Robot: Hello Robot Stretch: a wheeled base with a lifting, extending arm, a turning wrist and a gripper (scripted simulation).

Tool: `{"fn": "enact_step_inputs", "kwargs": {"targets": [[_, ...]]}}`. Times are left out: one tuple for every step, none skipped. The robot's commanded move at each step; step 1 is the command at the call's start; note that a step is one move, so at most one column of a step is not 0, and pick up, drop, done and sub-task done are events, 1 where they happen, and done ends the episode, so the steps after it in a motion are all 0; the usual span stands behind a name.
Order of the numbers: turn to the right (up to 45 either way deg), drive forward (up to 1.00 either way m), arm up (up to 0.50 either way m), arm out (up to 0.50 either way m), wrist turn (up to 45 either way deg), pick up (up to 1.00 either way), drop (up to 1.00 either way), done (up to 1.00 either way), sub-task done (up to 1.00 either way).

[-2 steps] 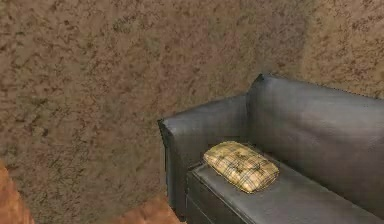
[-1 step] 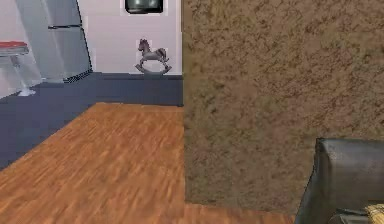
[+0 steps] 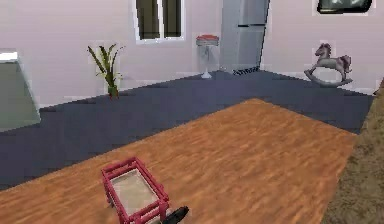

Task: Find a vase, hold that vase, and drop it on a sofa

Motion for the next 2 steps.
{"fn": "enact_step_inputs", "kwargs": {"targets": [[-45.0,0.00,0.00,0.00,0.0,0.00,0.00,0.00,0.00],[-21.0,0.00,0.00,0.00,0.0,0.00,0.00,0.00,0.00]]}}
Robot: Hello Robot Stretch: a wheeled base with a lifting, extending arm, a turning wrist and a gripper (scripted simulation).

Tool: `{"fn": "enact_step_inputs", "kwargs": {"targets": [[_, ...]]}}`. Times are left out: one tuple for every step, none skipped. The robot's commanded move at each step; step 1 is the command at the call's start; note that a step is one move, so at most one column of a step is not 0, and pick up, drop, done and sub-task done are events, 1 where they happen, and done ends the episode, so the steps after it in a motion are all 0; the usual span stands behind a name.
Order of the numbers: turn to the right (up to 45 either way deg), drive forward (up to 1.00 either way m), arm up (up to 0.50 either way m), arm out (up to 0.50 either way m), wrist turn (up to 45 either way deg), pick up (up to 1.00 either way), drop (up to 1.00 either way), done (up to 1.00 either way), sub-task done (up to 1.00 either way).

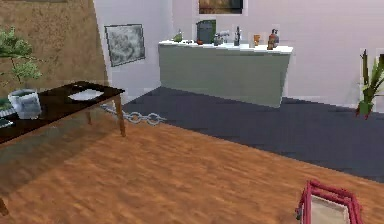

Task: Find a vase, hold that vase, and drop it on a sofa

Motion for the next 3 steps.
{"fn": "enact_step_inputs", "kwargs": {"targets": [[45.0,0.00,0.00,0.00,0.0,0.00,0.00,0.00,0.00],[45.0,0.00,0.00,0.00,0.0,0.00,0.00,0.00,0.00],[45.0,0.00,0.00,0.00,0.0,0.00,0.00,0.00,0.00]]}}
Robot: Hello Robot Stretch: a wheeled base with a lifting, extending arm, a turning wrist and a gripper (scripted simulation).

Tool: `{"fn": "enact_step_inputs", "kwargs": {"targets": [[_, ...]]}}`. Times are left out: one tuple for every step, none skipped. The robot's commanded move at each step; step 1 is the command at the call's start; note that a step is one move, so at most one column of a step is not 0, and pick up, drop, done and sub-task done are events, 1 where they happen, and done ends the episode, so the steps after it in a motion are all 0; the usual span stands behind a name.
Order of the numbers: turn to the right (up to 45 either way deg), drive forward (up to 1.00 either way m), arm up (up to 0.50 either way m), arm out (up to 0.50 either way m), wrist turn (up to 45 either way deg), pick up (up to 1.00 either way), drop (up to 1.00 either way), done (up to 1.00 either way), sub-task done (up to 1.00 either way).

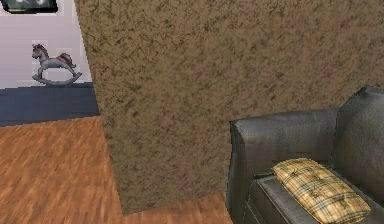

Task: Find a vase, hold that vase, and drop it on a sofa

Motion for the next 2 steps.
{"fn": "enact_step_inputs", "kwargs": {"targets": [[6.0,0.00,0.00,0.00,0.0,0.00,0.00,0.00,0.00],[0.0,0.00,0.00,0.48,0.0,0.00,0.00,0.00,0.00]]}}
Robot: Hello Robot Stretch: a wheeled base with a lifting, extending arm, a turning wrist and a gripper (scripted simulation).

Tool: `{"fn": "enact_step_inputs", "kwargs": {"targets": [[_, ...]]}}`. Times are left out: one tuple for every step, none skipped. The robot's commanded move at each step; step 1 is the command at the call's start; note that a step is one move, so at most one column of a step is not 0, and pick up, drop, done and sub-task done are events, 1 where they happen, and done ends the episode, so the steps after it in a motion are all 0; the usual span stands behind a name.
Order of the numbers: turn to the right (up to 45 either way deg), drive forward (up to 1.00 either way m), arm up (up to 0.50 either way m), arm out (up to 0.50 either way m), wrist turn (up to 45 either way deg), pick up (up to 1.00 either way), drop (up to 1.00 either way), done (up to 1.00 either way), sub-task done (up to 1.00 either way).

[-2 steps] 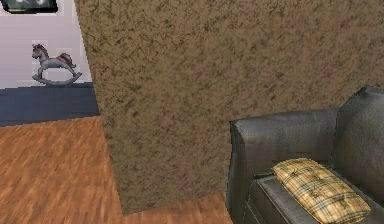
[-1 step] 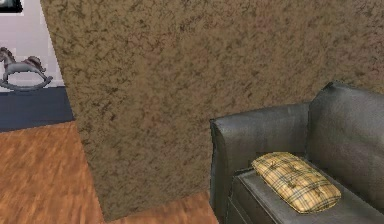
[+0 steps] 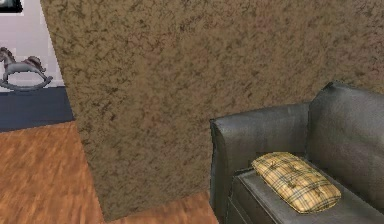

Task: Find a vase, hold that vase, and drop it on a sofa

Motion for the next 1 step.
{"fn": "enact_step_inputs", "kwargs": {"targets": [[0.0,0.00,0.00,0.00,39.0,0.00,0.00,0.00,0.00]]}}
